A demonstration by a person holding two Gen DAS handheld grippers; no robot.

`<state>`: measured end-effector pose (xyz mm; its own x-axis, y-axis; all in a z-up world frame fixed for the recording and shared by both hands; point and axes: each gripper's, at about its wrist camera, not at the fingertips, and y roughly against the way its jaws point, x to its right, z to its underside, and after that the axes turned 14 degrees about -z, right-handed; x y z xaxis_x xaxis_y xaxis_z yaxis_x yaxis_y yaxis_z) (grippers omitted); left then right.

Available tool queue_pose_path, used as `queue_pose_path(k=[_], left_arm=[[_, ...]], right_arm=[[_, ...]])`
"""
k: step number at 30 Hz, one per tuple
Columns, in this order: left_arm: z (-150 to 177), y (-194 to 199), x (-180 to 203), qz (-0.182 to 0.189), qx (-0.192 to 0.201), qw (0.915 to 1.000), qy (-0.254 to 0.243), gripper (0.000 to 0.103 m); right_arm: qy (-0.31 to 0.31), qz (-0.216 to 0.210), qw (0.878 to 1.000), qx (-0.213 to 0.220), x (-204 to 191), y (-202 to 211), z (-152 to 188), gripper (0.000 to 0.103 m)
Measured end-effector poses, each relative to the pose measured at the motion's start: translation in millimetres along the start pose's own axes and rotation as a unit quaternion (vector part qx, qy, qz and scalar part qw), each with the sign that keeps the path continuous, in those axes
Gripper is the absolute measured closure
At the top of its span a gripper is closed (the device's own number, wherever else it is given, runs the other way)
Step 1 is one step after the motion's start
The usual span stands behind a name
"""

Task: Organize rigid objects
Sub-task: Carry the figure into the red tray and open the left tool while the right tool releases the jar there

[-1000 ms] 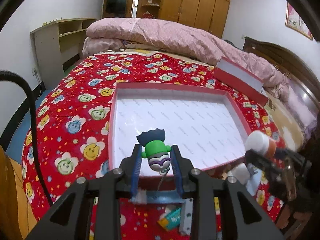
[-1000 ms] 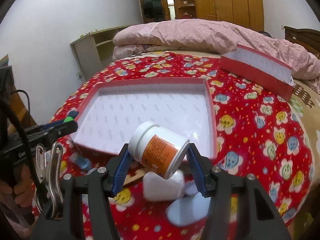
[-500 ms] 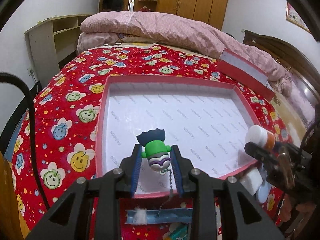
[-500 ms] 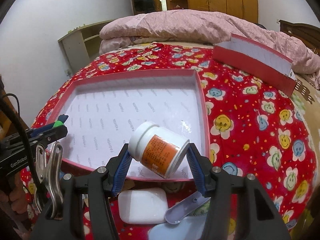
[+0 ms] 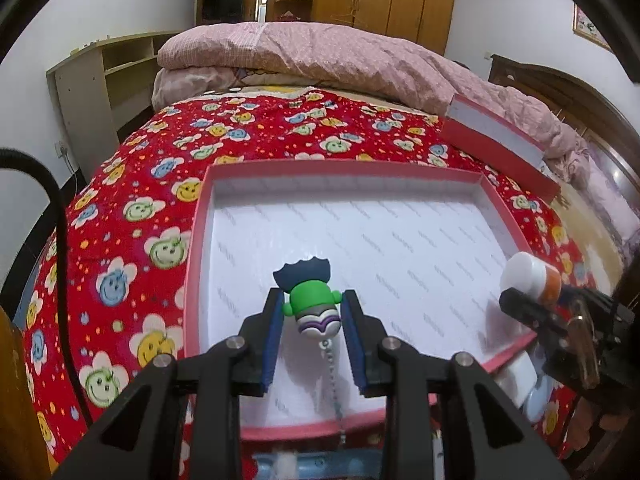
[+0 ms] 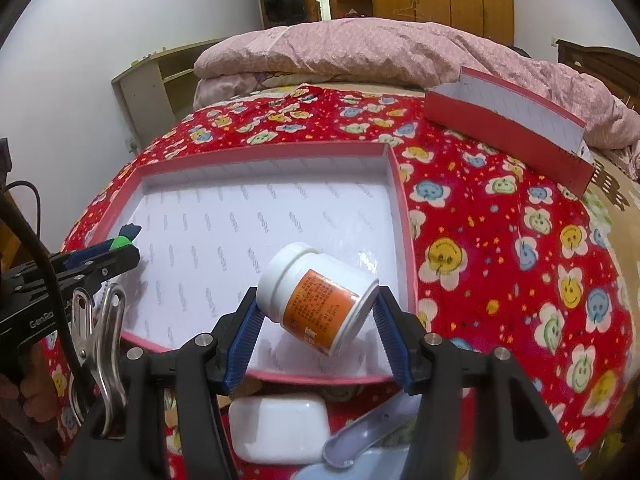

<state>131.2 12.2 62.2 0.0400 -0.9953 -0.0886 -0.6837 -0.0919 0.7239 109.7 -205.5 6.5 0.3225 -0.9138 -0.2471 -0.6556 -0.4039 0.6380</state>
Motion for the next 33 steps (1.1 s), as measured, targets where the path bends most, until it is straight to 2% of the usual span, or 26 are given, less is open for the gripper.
queue_pose_path(k=[11, 22, 24, 26, 29, 33], left_arm=[[-17.7, -8.4, 2.0, -0.006, 0.002, 1.0000, -0.002, 0.072], [-11.4, -26.8, 2.4, -0.007, -0.020, 0.9998, 0.002, 0.072], [-10.8, -24.6, 3.7, -0.007, -0.015, 0.9999, -0.004, 0.068], [-10.9, -21.6, 5.9, -0.007, -0.010, 0.9999, -0.010, 0.055], [-10.8, -14.6, 9.9, -0.013, 0.004, 0.9997, -0.021, 0.046], [-10.6, -7.6, 14.2, -0.016, 0.015, 0.9993, -0.032, 0.040]], right_arm=[[-0.001, 0.003, 1.000, 0.000, 4.2, -10.3, -20.3, 0.046], [-0.003, 0.004, 1.000, -0.014, 8.9, -23.4, -23.7, 0.046], [-0.005, 0.002, 1.000, -0.017, 9.1, -24.5, -22.9, 0.046], [-0.003, 0.004, 1.000, -0.018, 9.1, -25.8, -22.5, 0.046], [-0.001, 0.008, 1.000, -0.020, 7.4, -26.5, -21.1, 0.046], [0.010, 0.013, 1.000, -0.013, 4.0, -23.4, -21.7, 0.039]])
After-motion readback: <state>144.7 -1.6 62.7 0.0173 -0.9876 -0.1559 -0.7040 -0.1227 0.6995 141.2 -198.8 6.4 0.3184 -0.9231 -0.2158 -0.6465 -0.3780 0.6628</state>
